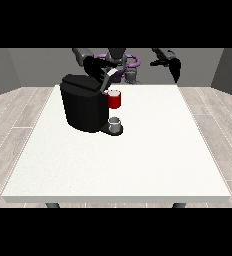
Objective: Insert the coffee pod into the coffee machine and close the lid
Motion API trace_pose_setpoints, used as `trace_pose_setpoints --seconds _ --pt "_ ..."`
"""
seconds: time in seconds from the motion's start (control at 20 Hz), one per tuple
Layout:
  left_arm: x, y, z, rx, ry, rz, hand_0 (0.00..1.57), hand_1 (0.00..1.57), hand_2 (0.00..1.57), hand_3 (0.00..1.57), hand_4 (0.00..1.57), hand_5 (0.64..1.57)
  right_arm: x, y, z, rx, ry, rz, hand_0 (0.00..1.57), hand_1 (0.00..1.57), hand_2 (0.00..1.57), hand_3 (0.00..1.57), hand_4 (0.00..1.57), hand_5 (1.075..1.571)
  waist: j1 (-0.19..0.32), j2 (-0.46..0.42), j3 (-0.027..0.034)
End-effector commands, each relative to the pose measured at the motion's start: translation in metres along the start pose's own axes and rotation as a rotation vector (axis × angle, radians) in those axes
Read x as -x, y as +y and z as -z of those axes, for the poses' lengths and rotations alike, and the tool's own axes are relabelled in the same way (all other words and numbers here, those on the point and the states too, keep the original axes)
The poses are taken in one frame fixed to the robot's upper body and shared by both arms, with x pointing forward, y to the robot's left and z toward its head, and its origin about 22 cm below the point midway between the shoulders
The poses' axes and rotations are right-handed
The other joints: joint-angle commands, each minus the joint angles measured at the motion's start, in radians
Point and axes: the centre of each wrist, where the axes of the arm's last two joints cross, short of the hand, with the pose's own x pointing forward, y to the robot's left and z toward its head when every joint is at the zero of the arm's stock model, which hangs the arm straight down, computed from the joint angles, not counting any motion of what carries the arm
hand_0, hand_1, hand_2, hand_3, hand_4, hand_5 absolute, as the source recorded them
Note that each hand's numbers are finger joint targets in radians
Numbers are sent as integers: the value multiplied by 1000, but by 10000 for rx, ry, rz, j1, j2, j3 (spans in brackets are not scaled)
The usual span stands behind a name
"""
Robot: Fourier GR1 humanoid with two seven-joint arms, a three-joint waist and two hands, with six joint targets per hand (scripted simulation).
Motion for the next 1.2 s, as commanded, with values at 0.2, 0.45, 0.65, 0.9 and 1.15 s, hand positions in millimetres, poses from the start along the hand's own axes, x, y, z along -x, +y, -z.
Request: trace_pose_setpoints --seconds 0.2,0.45,0.65,0.9,1.15 --pt "4 -2 0 169 -186 -240 0 0 0 0 154 1571 -8 27 10 -266 -516 -941 0 0 0 0 149 1571 151 79 6" --pt "-18 -5 16 552 -776 -109 0 0 0 0 196 1571 -28 30 25 -424 -618 -897 0 0 0 0 116 1571 165 106 6" --pt "6 -29 -8 403 -708 -50 0 0 0 0 165 1571 -14 34 15 -789 -748 -625 0 0 0 0 30 1571 132 -407 7" --pt "12 -45 -5 155 -725 -407 0 0 0 0 192 1571 -6 64 0 -1571 -1489 519 0 0 0 0 352 1571 -332 -685 7" --pt "42 -19 -36 -362 311 -214 0 0 0 0 192 1571 53 68 -60 -845 -243 2213 0 0 0 0 251 1571 -970 -1725 8"
